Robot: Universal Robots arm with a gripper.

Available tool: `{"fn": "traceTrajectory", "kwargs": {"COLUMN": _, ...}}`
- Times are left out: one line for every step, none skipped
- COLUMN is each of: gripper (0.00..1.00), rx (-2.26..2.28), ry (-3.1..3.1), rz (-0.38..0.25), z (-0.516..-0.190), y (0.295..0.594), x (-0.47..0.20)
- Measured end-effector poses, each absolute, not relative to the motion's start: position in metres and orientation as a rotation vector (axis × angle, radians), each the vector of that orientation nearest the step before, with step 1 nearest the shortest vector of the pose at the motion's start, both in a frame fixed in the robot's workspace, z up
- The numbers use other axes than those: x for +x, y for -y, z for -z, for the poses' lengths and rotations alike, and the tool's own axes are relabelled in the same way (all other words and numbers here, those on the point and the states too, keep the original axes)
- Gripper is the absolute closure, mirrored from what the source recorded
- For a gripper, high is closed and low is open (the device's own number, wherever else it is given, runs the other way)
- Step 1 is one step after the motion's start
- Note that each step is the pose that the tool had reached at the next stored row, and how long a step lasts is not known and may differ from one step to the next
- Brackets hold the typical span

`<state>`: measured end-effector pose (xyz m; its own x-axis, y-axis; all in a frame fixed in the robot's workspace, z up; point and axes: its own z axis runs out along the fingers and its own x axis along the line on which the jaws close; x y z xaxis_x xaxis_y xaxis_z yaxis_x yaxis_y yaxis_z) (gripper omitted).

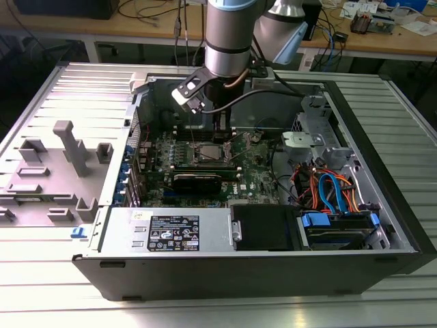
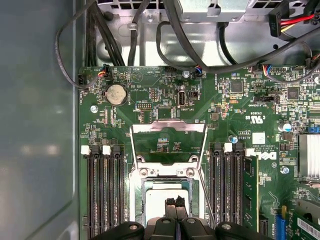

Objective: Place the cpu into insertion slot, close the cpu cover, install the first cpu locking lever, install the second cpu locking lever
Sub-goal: 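Close the cpu cover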

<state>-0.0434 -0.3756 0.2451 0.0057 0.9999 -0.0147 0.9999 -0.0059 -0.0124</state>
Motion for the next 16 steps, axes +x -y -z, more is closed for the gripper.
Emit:
{"fn": "traceTrajectory", "kwargs": {"gripper": 0.89, "rx": 2.227, "ry": -2.214, "rz": 0.03, "z": -0.2458, "y": 0.3755, "x": -0.0432}}
{"fn": "traceTrajectory", "kwargs": {"gripper": 0.89, "rx": 2.227, "ry": -2.214, "rz": 0.03, "z": -0.2458, "y": 0.3755, "x": -0.043}}
{"fn": "traceTrajectory", "kwargs": {"gripper": 0.89, "rx": 2.227, "ry": -2.214, "rz": 0.03, "z": -0.2458, "y": 0.3756, "x": -0.0429}}
{"fn": "traceTrajectory", "kwargs": {"gripper": 0.89, "rx": 2.227, "ry": -2.214, "rz": 0.03, "z": -0.2458, "y": 0.3756, "x": -0.0429}}
{"fn": "traceTrajectory", "kwargs": {"gripper": 0.89, "rx": 2.227, "ry": -2.214, "rz": 0.031, "z": -0.2459, "y": 0.3756, "x": -0.0429}}
{"fn": "traceTrajectory", "kwargs": {"gripper": 0.89, "rx": 2.227, "ry": -2.214, "rz": 0.031, "z": -0.2459, "y": 0.3756, "x": -0.0429}}
{"fn": "traceTrajectory", "kwargs": {"gripper": 0.89, "rx": 2.227, "ry": -2.214, "rz": 0.031, "z": -0.2459, "y": 0.3756, "x": -0.0429}}
{"fn": "traceTrajectory", "kwargs": {"gripper": 0.89, "rx": 2.227, "ry": -2.214, "rz": 0.031, "z": -0.2459, "y": 0.3756, "x": -0.0429}}
{"fn": "traceTrajectory", "kwargs": {"gripper": 0.89, "rx": 2.227, "ry": -2.214, "rz": 0.031, "z": -0.2459, "y": 0.3756, "x": -0.0429}}
{"fn": "traceTrajectory", "kwargs": {"gripper": 0.89, "rx": 2.227, "ry": -2.214, "rz": 0.031, "z": -0.2459, "y": 0.3756, "x": -0.0429}}
{"fn": "traceTrajectory", "kwargs": {"gripper": 0.89, "rx": 2.227, "ry": -2.214, "rz": 0.031, "z": -0.2459, "y": 0.3756, "x": -0.0429}}
{"fn": "traceTrajectory", "kwargs": {"gripper": 0.89, "rx": 2.227, "ry": -2.214, "rz": 0.031, "z": -0.2459, "y": 0.3756, "x": -0.0429}}
{"fn": "traceTrajectory", "kwargs": {"gripper": 0.89, "rx": 2.227, "ry": -2.214, "rz": 0.031, "z": -0.2459, "y": 0.3756, "x": -0.0429}}
{"fn": "traceTrajectory", "kwargs": {"gripper": 0.89, "rx": 2.227, "ry": -2.214, "rz": 0.031, "z": -0.2459, "y": 0.3756, "x": -0.0429}}
{"fn": "traceTrajectory", "kwargs": {"gripper": 0.89, "rx": 2.227, "ry": -2.214, "rz": 0.031, "z": -0.2459, "y": 0.3756, "x": -0.0427}}
{"fn": "traceTrajectory", "kwargs": {"gripper": 0.89, "rx": 2.227, "ry": -2.214, "rz": 0.031, "z": -0.2459, "y": 0.3756, "x": -0.0423}}
